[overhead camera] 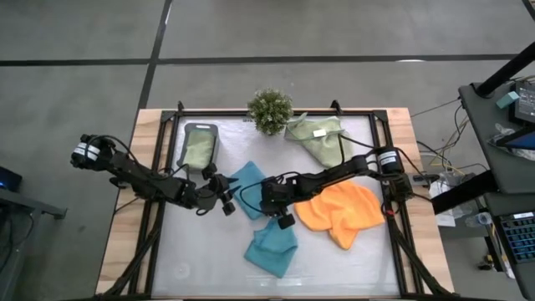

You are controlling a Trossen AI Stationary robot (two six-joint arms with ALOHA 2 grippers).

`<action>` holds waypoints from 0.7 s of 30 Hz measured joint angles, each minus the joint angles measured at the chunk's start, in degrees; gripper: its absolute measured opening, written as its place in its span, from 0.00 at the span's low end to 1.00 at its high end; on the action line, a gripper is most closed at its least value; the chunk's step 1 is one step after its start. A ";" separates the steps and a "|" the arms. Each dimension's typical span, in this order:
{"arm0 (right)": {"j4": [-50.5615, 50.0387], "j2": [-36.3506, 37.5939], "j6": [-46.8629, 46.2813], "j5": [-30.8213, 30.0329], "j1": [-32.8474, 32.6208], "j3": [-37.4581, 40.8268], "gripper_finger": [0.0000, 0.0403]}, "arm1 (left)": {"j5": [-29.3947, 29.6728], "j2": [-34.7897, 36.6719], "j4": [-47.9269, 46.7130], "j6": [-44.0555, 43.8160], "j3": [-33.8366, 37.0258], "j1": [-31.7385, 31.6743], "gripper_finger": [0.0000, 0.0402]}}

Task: Fold microfiber towels
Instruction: Fold the left blue microfiber cloth

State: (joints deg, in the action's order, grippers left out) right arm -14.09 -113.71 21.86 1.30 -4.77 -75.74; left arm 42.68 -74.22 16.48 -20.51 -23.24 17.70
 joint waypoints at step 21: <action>-8.20 7.96 3.66 0.31 -3.23 0.21 0.02 | 1.28 -16.54 6.85 0.01 -1.14 -3.98 0.27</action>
State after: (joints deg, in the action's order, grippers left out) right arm -22.28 -105.75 25.52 1.61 -8.00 -75.53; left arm 43.95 -90.75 23.33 -20.51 -24.38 13.72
